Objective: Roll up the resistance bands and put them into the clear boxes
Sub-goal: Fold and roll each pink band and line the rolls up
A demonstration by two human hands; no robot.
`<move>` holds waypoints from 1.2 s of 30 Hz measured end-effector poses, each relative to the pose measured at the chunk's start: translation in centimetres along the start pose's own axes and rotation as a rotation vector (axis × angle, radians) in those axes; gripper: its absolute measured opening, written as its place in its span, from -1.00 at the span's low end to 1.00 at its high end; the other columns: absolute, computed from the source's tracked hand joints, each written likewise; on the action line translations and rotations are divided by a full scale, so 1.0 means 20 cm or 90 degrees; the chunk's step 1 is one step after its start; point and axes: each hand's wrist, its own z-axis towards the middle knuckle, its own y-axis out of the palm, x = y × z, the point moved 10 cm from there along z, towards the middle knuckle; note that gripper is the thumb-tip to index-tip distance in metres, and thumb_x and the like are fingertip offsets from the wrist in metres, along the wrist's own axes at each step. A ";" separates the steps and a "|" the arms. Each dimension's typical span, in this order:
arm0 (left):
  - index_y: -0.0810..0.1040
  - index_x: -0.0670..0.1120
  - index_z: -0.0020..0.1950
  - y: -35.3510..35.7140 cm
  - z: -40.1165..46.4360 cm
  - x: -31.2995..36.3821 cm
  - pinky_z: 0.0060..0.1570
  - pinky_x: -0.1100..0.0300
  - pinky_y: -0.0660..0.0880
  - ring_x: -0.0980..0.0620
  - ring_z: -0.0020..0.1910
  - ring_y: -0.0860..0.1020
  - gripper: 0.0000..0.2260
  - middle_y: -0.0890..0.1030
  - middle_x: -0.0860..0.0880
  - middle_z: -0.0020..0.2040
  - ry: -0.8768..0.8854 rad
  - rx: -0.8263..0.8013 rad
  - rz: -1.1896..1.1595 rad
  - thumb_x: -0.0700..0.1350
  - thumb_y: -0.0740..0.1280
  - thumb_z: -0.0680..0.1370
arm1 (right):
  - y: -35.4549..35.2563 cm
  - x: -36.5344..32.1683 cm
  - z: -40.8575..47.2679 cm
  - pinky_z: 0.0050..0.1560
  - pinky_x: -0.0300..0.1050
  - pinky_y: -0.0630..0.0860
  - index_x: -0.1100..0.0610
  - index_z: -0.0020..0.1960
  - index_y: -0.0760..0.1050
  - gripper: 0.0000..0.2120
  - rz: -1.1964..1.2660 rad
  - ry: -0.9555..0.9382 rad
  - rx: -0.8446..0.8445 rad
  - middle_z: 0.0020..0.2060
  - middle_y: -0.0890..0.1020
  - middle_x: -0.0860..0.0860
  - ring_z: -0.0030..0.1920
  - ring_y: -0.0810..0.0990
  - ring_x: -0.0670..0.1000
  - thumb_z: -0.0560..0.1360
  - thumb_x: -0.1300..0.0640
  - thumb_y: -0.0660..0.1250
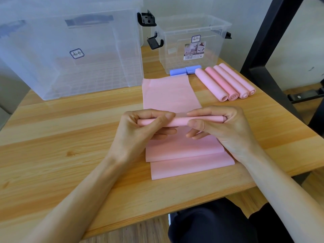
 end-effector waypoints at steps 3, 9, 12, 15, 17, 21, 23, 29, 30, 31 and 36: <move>0.70 -0.09 -0.05 0.01 0.00 0.00 -0.12 0.22 0.63 -0.02 -0.13 0.72 -0.85 0.74 -0.05 -0.13 0.004 -0.014 -0.007 -0.09 0.43 0.42 | 0.00 -0.01 0.00 -0.35 -0.12 0.64 0.19 -0.08 0.67 -0.84 -0.015 -0.009 0.003 -0.28 0.72 0.10 -0.37 0.71 0.13 0.33 0.23 0.47; 0.71 -0.09 -0.06 0.01 0.00 0.01 -0.09 0.23 0.62 0.00 -0.08 0.71 -0.85 0.74 -0.03 -0.12 0.025 -0.012 -0.002 -0.15 0.47 0.38 | -0.01 0.01 0.00 -0.38 -0.15 0.62 0.19 -0.07 0.68 -0.83 -0.026 0.015 0.009 -0.24 0.73 0.12 -0.38 0.70 0.14 0.38 0.14 0.44; 0.71 -0.09 -0.07 0.00 0.00 0.00 -0.11 0.24 0.63 0.01 -0.11 0.71 -0.87 0.74 -0.04 -0.14 0.017 0.000 -0.004 -0.16 0.47 0.40 | 0.00 0.01 0.00 -0.31 -0.10 0.66 0.21 -0.05 0.67 -0.81 -0.015 0.012 -0.006 -0.22 0.73 0.12 -0.33 0.71 0.15 0.34 0.22 0.47; 0.71 -0.09 -0.09 0.00 0.00 -0.01 -0.14 0.24 0.63 -0.01 -0.14 0.72 -0.88 0.74 -0.05 -0.16 0.002 0.001 -0.015 -0.11 0.45 0.42 | 0.01 0.01 -0.01 -0.29 -0.08 0.67 0.22 -0.03 0.67 -0.78 -0.017 0.015 -0.011 -0.22 0.73 0.13 -0.32 0.72 0.16 0.32 0.25 0.48; 0.71 -0.09 -0.07 0.00 0.00 -0.01 -0.11 0.21 0.64 -0.03 -0.11 0.72 -0.86 0.74 -0.06 -0.13 -0.004 -0.008 -0.025 -0.10 0.44 0.41 | 0.00 0.01 -0.01 -0.31 -0.09 0.66 0.20 -0.06 0.68 -0.81 -0.015 0.010 0.001 -0.25 0.73 0.12 -0.34 0.71 0.15 0.33 0.23 0.48; 0.71 -0.08 -0.05 0.01 0.00 0.00 -0.08 0.24 0.62 0.00 -0.06 0.71 -0.83 0.74 -0.04 -0.11 0.015 -0.014 -0.012 -0.14 0.48 0.38 | -0.02 0.01 -0.01 -0.37 -0.14 0.63 0.16 -0.07 0.69 -0.85 -0.024 0.020 0.024 -0.24 0.73 0.12 -0.37 0.70 0.15 0.38 0.16 0.45; 0.71 -0.07 -0.05 0.00 0.00 0.01 -0.08 0.25 0.62 0.02 -0.09 0.71 -0.83 0.74 -0.03 -0.13 0.027 -0.006 -0.001 -0.14 0.49 0.37 | -0.02 0.02 -0.01 -0.37 -0.15 0.63 0.18 -0.06 0.69 -0.83 -0.031 0.035 0.025 -0.23 0.73 0.13 -0.37 0.70 0.15 0.40 0.14 0.44; 0.70 -0.10 -0.05 0.00 0.01 0.00 -0.14 0.27 0.62 0.02 -0.13 0.72 -0.87 0.74 -0.05 -0.16 0.013 0.005 -0.008 -0.17 0.47 0.41 | -0.01 0.02 0.00 -0.34 -0.13 0.64 0.18 -0.06 0.68 -0.81 -0.012 0.033 0.024 -0.27 0.72 0.16 -0.36 0.71 0.16 0.35 0.15 0.46; 0.70 -0.11 -0.06 0.00 0.01 0.00 -0.14 0.27 0.62 0.00 -0.14 0.72 -0.87 0.74 -0.07 -0.17 0.006 0.006 -0.015 -0.16 0.46 0.41 | -0.01 0.02 0.00 -0.32 -0.12 0.65 0.17 -0.05 0.67 -0.80 -0.005 0.030 0.020 -0.28 0.72 0.15 -0.35 0.71 0.15 0.33 0.17 0.47; 0.70 -0.11 -0.06 -0.01 0.01 -0.01 -0.15 0.26 0.62 -0.01 -0.15 0.72 -0.86 0.73 -0.08 -0.18 -0.002 0.008 -0.021 -0.13 0.45 0.41 | -0.01 0.01 0.00 -0.30 -0.12 0.66 0.17 -0.04 0.67 -0.77 -0.001 0.029 0.015 -0.29 0.72 0.15 -0.34 0.71 0.14 0.31 0.20 0.48; 0.70 -0.12 -0.07 -0.01 0.00 -0.03 -0.13 0.23 0.63 -0.02 -0.15 0.72 -0.83 0.73 -0.09 -0.16 -0.020 0.008 -0.019 -0.07 0.43 0.42 | -0.01 0.01 0.00 -0.29 -0.11 0.66 0.19 -0.07 0.68 -0.81 -0.004 0.012 0.010 -0.32 0.72 0.10 -0.34 0.72 0.11 0.31 0.26 0.48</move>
